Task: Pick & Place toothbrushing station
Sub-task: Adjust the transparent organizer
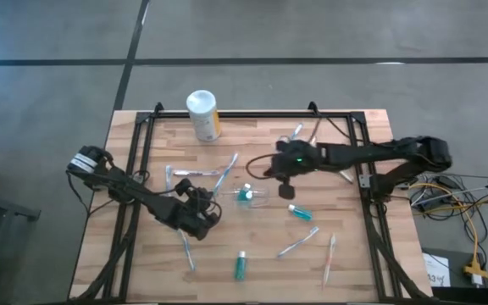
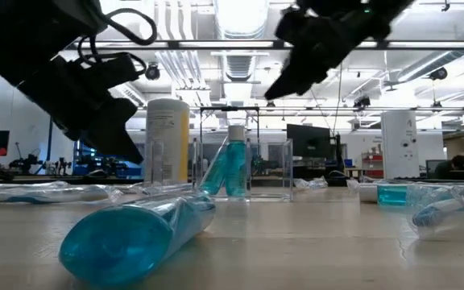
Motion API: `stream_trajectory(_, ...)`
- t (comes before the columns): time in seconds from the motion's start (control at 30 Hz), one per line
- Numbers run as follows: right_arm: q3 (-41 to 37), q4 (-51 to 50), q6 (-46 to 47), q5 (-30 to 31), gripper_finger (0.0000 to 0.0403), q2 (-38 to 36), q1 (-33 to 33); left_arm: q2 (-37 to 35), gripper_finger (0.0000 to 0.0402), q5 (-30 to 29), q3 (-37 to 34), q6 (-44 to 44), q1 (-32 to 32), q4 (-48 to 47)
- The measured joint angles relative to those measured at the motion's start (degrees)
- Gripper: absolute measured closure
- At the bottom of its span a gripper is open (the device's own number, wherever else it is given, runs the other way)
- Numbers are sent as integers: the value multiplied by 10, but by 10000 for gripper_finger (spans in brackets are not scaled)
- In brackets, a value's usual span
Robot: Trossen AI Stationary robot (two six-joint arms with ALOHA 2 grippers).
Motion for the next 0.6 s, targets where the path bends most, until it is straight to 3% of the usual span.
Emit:
stream_trajectory(0.33,160,-116,-3,-12,394,164,0,0,394,11,-14,18,-4,12)
stream_trajectory(0.6,230,-177,-3,-6,394,216,0,0,394,16,-42,32,-4,64)
